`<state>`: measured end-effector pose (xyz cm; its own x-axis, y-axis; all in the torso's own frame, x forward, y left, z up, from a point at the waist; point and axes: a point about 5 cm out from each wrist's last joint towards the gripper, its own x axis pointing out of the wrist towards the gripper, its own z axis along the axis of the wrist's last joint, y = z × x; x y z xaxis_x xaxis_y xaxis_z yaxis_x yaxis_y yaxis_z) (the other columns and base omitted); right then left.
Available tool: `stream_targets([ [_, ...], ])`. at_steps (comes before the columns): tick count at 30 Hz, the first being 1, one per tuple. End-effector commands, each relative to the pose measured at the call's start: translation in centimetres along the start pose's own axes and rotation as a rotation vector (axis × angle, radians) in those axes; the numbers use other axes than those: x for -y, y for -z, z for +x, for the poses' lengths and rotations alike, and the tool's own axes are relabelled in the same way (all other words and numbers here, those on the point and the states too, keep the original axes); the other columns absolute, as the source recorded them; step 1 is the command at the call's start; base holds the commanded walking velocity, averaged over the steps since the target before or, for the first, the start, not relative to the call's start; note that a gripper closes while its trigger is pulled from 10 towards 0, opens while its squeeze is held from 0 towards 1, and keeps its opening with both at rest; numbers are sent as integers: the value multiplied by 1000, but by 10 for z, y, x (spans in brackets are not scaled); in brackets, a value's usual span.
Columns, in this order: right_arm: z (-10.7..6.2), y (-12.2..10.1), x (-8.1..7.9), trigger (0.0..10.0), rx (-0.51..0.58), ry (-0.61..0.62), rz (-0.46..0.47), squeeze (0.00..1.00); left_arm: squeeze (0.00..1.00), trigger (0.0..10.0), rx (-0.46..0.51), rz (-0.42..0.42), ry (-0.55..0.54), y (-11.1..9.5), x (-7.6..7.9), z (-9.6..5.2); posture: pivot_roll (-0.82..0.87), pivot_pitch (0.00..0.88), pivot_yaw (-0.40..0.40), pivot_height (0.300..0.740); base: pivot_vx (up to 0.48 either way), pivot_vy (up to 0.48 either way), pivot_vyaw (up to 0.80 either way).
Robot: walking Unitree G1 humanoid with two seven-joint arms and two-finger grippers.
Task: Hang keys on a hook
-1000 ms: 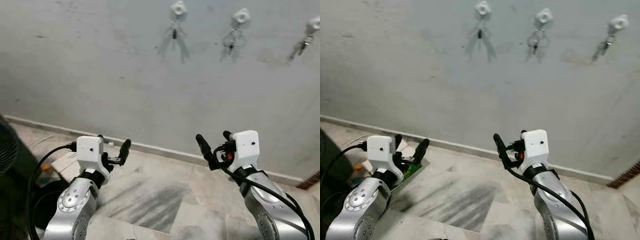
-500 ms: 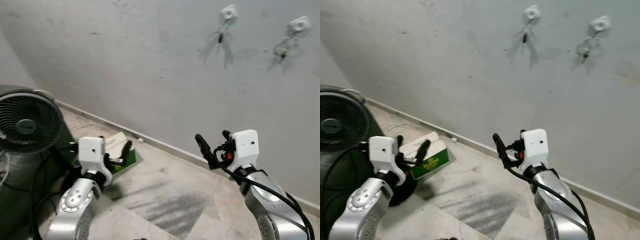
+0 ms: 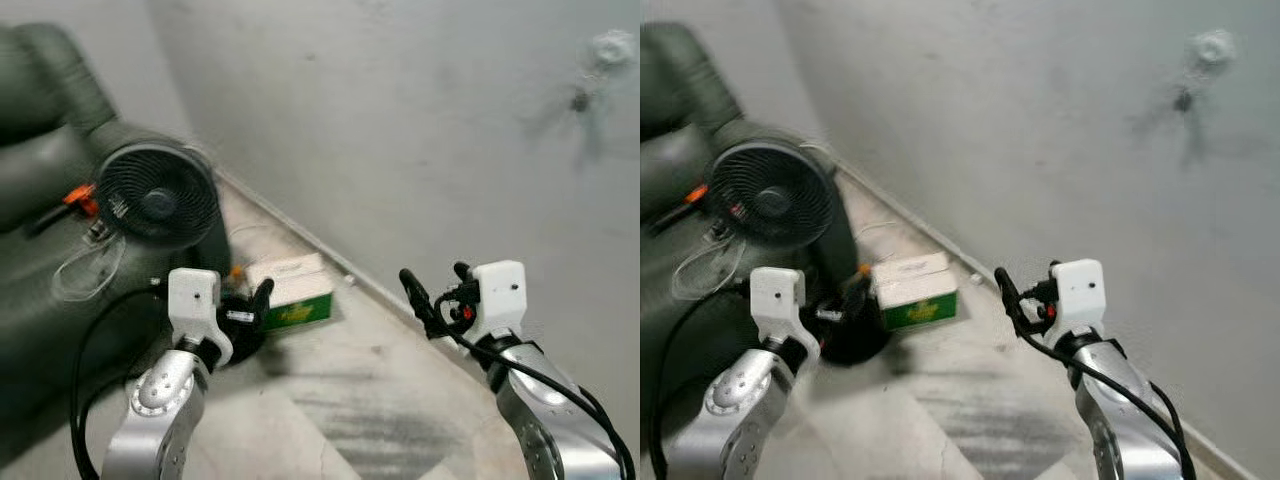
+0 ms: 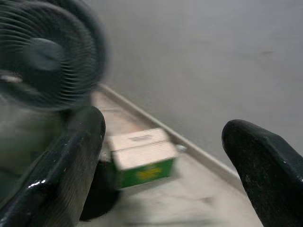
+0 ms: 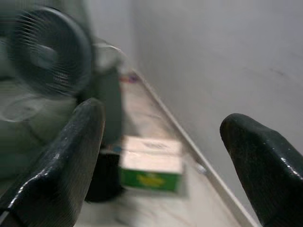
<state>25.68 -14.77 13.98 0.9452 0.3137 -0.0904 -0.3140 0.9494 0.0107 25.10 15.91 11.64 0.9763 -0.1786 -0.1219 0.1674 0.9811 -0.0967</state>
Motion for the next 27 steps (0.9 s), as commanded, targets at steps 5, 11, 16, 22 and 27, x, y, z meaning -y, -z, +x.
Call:
stream_targets([
  [5, -2, 0, 8, 10000, -4, 29, 2, 0, 0, 10000, -3, -3, 1, 2, 3, -1, 6, 40, 26, 740, 0, 115, 222],
  [11, -1, 1, 8, 10000, -6, 35, 9, 0, 0, 10000, -2, -4, 4, 2, 3, 0, 4, 40, 25, 740, 0, 437, 0],
  [16, -1, 1, 9, 10000, -7, 35, 9, 0, 0, 10000, 0, -3, 5, 2, 4, 0, 2, 38, 25, 740, 0, 477, 0],
  [22, -1, 0, 9, 10000, -4, 40, 9, 0, 0, 10000, 1, -2, 9, 2, 5, 1, 0, 37, 25, 740, 0, 478, 0],
  [27, -1, -1, 9, 10000, -3, 41, 7, 0, 0, 10000, 3, 0, 10, 1, 5, 2, 0, 37, 25, 740, 0, 479, 0],
])
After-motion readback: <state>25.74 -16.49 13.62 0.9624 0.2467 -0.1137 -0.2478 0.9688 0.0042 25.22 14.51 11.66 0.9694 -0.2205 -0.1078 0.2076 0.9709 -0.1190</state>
